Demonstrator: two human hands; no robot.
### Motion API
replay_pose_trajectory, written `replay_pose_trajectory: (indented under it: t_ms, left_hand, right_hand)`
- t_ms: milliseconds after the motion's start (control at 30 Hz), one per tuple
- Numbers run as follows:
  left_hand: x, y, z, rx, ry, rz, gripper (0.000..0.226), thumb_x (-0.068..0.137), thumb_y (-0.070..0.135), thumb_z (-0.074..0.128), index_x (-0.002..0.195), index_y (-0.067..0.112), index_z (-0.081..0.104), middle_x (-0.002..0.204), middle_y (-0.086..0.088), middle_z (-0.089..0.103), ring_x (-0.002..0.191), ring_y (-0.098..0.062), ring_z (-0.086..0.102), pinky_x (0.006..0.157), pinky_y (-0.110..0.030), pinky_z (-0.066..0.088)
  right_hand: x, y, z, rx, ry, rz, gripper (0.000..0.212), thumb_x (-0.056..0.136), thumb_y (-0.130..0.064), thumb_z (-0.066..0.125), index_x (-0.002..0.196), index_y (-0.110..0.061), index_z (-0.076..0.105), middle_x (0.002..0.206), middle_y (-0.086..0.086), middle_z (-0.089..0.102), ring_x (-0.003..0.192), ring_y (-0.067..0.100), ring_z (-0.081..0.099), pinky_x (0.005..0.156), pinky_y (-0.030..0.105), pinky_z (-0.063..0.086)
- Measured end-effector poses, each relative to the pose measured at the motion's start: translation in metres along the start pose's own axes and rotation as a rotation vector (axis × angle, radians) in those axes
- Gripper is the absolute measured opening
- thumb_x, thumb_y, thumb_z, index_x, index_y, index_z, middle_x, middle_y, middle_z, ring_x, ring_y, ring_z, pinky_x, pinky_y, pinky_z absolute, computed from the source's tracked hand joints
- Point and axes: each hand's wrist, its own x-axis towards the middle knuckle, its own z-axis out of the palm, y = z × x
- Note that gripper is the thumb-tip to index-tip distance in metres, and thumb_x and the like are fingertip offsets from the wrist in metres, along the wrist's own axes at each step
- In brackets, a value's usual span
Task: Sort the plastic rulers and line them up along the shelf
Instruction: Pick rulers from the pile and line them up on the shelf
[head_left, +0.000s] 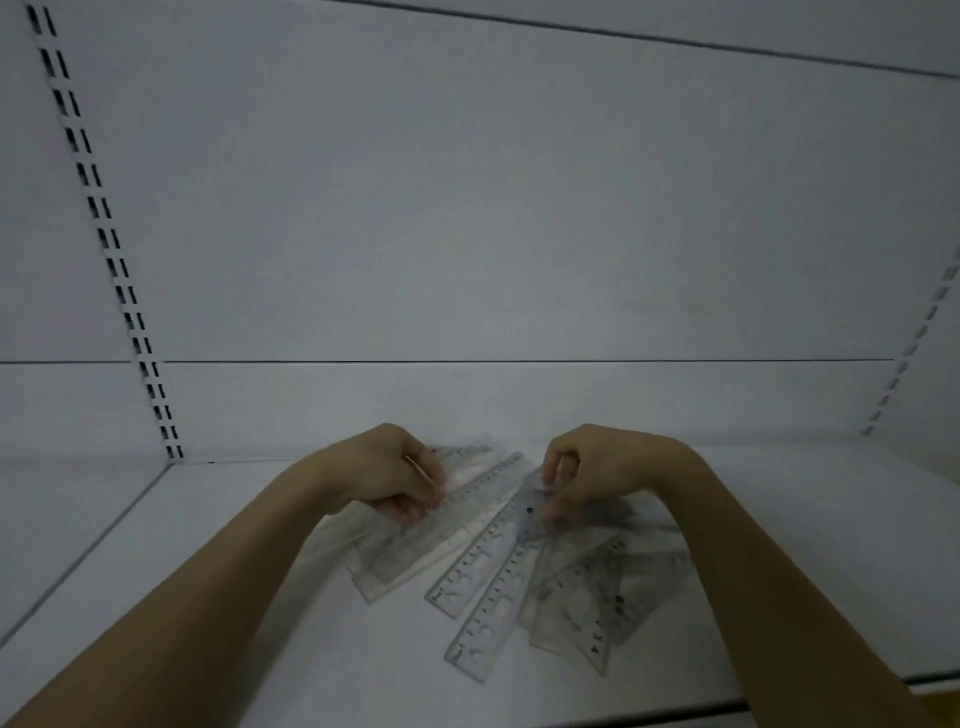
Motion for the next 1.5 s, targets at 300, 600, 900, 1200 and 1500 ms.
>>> replay_pose_trajectory:
  t_ms: [300, 600, 900, 1200, 1500]
  left_hand:
    - [0.003, -0.009, -0.010, 0.025, 0.125, -0.002, 0.013, 0.092, 0.019, 0.063, 0.090, 0.009, 0.072, 0.073, -0.006, 0.071, 0.055, -0.015, 0.062, 0.052, -0.026, 0.049]
    - [0.002, -0.010, -0.016, 0.320, 0.308, 0.216, 0.013, 0.095, 0.026, 0.056, 0.094, 0.029, 0.068, 0.076, 0.005, 0.068, 0.054, -0.015, 0.066, 0.050, -0.015, 0.046]
    - [0.011, -0.026, -0.010, 0.560, 0.365, 0.319, 0.051, 0.075, 0.077, 0.047, 0.118, 0.051, 0.056, 0.079, 0.013, 0.055, 0.071, 0.009, 0.049, 0.062, -0.016, 0.034]
    - [0.001, -0.029, -0.006, 0.540, 0.507, 0.312, 0.040, 0.085, 0.049, 0.062, 0.124, 0.041, 0.056, 0.085, 0.016, 0.056, 0.073, 0.000, 0.051, 0.066, -0.016, 0.038]
    - [-0.088, -0.067, -0.058, 0.584, 0.537, 0.213, 0.029, 0.082, 0.052, 0.066, 0.108, 0.043, 0.057, 0.096, 0.020, 0.058, 0.083, 0.000, 0.055, 0.078, -0.026, 0.049]
  right_hand:
    - [0.012, 0.019, 0.013, 0.192, 0.099, -0.121, 0.037, 0.069, -0.047, 0.082, 0.096, -0.027, 0.066, 0.091, -0.007, 0.064, 0.074, 0.004, 0.057, 0.064, 0.016, 0.045]
    - [0.014, 0.023, 0.012, 0.568, 0.286, -0.268, 0.019, 0.093, -0.009, 0.059, 0.089, -0.018, 0.074, 0.074, 0.001, 0.070, 0.059, 0.015, 0.066, 0.051, 0.019, 0.049]
    - [0.035, 0.028, 0.019, 0.656, 0.415, -0.280, 0.040, 0.097, 0.007, 0.035, 0.109, -0.020, 0.062, 0.074, 0.001, 0.059, 0.061, 0.022, 0.050, 0.057, 0.030, 0.044]
    - [0.011, 0.011, 0.022, 0.614, 0.364, -0.263, 0.055, 0.080, -0.036, 0.077, 0.128, -0.032, 0.051, 0.098, -0.003, 0.056, 0.070, 0.001, 0.050, 0.066, 0.015, 0.042]
    - [0.002, -0.075, 0.030, 0.470, 0.351, -0.336, 0.047, 0.075, -0.041, 0.079, 0.116, -0.031, 0.058, 0.100, -0.011, 0.062, 0.073, -0.003, 0.053, 0.064, 0.016, 0.038]
